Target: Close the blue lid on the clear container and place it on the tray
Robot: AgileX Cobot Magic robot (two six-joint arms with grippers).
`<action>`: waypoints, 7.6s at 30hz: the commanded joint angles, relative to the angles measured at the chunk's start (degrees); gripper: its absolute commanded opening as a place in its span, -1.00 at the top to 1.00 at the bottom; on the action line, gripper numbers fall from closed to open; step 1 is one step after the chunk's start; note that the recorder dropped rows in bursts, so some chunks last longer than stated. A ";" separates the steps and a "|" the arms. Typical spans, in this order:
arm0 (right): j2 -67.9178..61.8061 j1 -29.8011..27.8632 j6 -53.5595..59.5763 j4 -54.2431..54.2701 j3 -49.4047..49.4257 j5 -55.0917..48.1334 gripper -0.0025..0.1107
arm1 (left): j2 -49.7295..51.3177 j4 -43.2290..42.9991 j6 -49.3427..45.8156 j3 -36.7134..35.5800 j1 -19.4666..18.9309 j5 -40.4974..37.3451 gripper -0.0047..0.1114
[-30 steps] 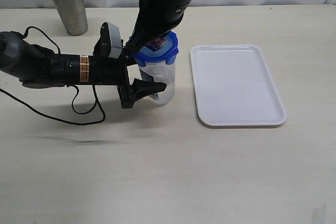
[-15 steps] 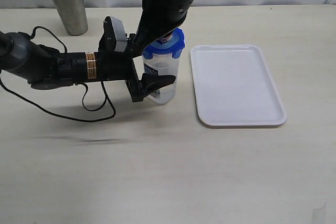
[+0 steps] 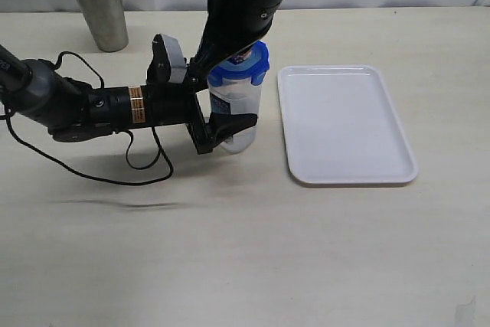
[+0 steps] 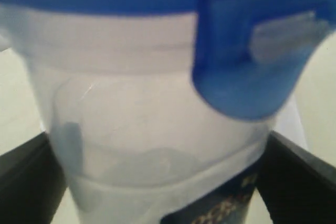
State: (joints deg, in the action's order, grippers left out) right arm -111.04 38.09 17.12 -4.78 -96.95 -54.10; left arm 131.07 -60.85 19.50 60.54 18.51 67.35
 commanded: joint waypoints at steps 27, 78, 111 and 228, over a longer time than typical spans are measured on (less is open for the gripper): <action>6.20 -0.10 10.53 6.71 -4.21 -8.72 0.70 | -6.67 -14.56 -9.56 0.20 0.20 -13.25 0.92; 0.51 0.00 38.98 12.69 6.12 -13.68 0.39 | -7.44 -18.56 -18.64 0.20 0.20 -2.94 0.92; -1.02 2.24 36.86 6.56 8.00 -13.31 0.48 | -7.44 -16.02 -17.47 0.20 0.20 -0.56 0.92; 101.20 -12.58 2.98 25.95 75.99 57.23 0.88 | -4.25 4.58 5.79 0.20 0.21 2.61 0.92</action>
State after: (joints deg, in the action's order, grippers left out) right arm -10.18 25.49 20.20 22.37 -21.22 3.81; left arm 127.51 -57.46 24.80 60.30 18.64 66.92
